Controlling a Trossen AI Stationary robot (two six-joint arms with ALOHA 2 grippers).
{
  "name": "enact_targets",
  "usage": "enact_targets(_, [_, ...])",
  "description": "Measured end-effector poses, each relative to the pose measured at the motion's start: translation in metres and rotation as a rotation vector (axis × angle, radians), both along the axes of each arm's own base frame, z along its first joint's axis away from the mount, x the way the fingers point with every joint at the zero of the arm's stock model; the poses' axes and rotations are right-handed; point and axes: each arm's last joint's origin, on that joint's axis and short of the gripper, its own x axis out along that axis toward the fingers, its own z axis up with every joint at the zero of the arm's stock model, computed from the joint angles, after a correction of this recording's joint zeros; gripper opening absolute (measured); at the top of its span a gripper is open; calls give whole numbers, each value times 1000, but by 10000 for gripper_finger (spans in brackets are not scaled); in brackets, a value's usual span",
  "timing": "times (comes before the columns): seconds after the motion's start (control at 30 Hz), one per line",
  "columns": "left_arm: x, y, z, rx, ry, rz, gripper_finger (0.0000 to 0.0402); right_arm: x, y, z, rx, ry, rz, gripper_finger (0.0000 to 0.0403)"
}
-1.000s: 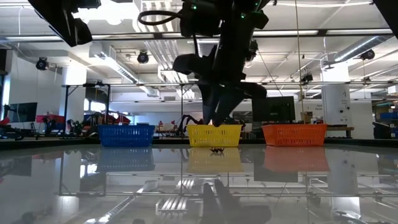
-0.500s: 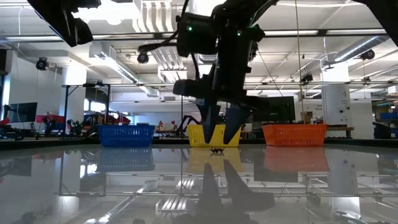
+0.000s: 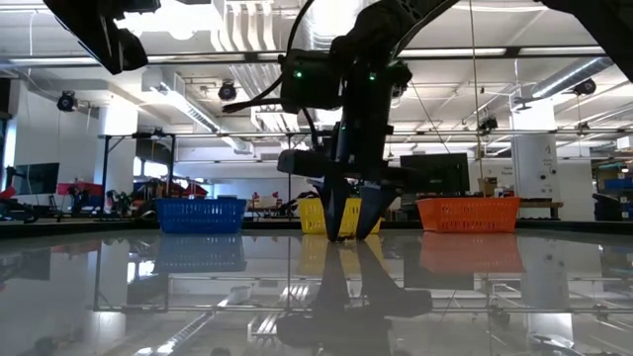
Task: Sort Halloween decoration
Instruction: Put the black spider toy into the blue basket
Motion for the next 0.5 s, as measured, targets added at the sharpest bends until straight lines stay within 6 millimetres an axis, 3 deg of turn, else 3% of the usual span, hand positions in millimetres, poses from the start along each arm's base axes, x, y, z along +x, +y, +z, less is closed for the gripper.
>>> enact_targets(0.5, [0, 0, 0, 0, 1, 0, 82, 4, 6, 9, 26, -1, 24, 148])
